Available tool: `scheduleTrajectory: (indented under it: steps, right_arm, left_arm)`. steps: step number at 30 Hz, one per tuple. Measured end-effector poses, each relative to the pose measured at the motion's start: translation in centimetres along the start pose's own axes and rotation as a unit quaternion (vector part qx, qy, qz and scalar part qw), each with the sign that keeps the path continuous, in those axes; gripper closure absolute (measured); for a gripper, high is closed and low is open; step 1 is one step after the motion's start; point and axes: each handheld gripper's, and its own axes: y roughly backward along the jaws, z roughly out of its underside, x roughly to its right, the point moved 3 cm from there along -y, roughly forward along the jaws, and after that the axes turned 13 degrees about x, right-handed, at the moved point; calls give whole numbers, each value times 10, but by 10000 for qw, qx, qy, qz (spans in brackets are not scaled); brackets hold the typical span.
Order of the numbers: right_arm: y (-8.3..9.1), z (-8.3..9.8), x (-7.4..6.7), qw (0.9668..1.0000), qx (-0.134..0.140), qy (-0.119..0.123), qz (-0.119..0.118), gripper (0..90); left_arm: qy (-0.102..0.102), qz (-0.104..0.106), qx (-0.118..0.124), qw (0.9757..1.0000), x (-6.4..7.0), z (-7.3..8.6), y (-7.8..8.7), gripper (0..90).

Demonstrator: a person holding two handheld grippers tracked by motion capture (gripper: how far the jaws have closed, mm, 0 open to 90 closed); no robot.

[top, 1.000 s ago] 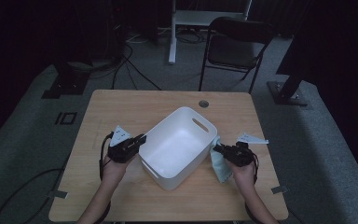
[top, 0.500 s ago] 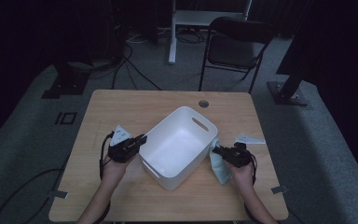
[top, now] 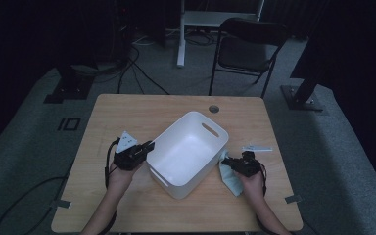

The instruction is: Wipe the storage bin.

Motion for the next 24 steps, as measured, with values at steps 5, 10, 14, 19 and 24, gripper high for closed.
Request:
scheduleTrajectory:
  steps: [5, 10, 14, 19, 24]
  right_arm:
    - [-6, 6, 4, 9999, -137, -77, 67, 838]
    - [-1, -1, -2, 10000, -33, -2, 20, 839]
    - [10, -14, -15, 9995, 265, 131, -142, 839]
    - [24, -33, -38, 9959, 693, 437, -391, 839]
    - [27, -40, -44, 9940, 849, 550, -408, 838]
  left_arm:
    - [20, -24, 5, 10000, 0, 0, 0, 837]
    - [40, -60, 9, 10000, 1, 0, 0, 836]
    - [80, -104, 21, 9999, 2, 0, -1, 836]
    - [64, -140, 8, 9999, 4, 0, -1, 836]
    - [5, -94, -20, 10000, 5, 0, -1, 835]
